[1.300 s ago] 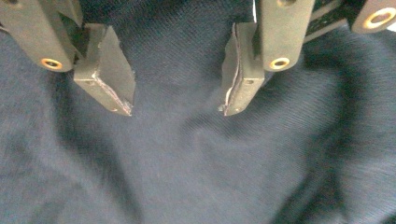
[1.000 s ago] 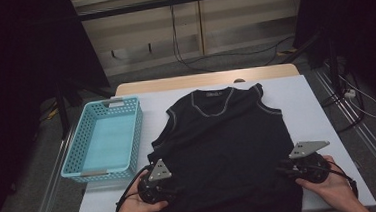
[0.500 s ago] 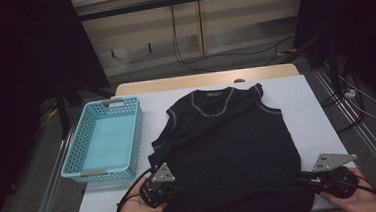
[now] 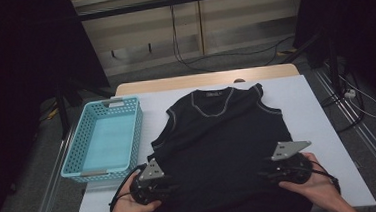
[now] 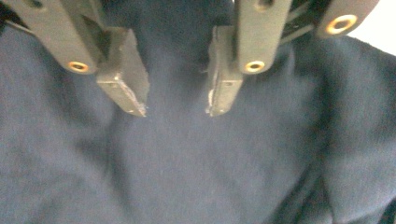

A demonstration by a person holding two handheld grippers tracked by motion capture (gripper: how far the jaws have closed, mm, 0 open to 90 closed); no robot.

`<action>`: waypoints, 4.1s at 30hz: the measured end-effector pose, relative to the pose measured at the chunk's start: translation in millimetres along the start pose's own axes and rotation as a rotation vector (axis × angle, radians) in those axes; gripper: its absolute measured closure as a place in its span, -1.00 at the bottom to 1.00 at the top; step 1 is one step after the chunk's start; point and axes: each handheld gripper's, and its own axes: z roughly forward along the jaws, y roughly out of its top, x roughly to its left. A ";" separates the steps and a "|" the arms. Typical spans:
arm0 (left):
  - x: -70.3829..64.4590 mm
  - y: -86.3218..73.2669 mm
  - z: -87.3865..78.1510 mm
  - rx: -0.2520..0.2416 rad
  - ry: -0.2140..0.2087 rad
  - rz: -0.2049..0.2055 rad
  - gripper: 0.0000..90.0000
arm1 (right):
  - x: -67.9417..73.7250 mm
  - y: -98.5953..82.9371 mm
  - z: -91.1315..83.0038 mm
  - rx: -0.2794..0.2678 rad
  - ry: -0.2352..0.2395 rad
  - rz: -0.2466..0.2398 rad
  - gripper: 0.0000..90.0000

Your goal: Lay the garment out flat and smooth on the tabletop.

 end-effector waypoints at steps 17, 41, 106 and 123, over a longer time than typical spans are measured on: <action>-25.0 5.6 27.5 0.041 -0.031 0.027 0.97 | 15.4 3.7 25.4 0.057 0.041 -0.009 0.98; -41.6 -11.2 1.2 0.072 -0.147 0.022 0.88 | 55.8 -20.1 -8.9 0.061 0.117 -0.089 0.84; -11.2 -0.7 15.7 0.084 -0.015 0.050 0.97 | -33.1 -29.4 -26.6 -0.021 -0.162 0.121 0.16; 5.7 15.7 43.8 0.010 0.090 -0.004 -0.41 | -14.2 13.2 37.9 0.077 -0.016 0.009 -0.36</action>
